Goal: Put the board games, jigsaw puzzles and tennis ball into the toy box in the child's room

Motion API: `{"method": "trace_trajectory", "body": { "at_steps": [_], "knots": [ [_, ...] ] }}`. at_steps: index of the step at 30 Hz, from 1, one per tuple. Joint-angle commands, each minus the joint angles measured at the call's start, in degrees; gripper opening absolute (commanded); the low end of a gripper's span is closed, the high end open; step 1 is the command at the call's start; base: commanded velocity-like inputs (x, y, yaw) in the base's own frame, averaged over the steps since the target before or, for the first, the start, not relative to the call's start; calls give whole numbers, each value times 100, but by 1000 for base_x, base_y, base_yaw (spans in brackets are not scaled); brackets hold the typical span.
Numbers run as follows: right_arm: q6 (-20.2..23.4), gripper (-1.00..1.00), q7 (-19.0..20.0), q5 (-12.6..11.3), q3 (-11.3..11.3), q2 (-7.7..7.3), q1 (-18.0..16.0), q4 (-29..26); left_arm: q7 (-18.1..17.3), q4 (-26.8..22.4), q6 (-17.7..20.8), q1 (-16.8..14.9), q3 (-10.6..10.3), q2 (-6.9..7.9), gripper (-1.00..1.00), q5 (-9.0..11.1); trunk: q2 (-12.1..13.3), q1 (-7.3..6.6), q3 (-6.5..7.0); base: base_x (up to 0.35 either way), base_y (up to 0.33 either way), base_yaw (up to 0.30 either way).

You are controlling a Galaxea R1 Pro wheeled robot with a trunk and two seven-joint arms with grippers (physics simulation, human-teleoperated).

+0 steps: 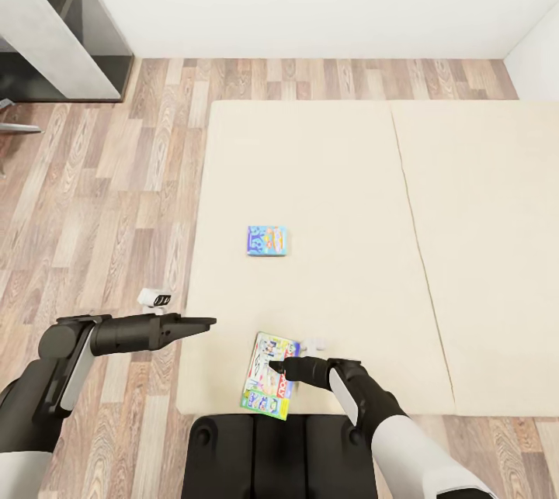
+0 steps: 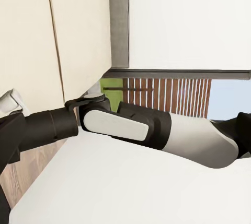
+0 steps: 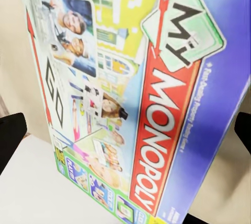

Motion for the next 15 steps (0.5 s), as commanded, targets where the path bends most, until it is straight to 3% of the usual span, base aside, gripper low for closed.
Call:
{"method": "trace_trajectory", "body": {
  "at_steps": [1,15],
  "knots": [
    [43,100,-13,-59,7,0,1,-7,-18,-4,61,-1,-1,5,100,2,-9,3,-6,0,0,13],
    [43,100,-13,-59,7,0,9,-7,-18,-5,61,-1,-1,8,100,2,-9,3,-6,0,0,2]
  ]
}}
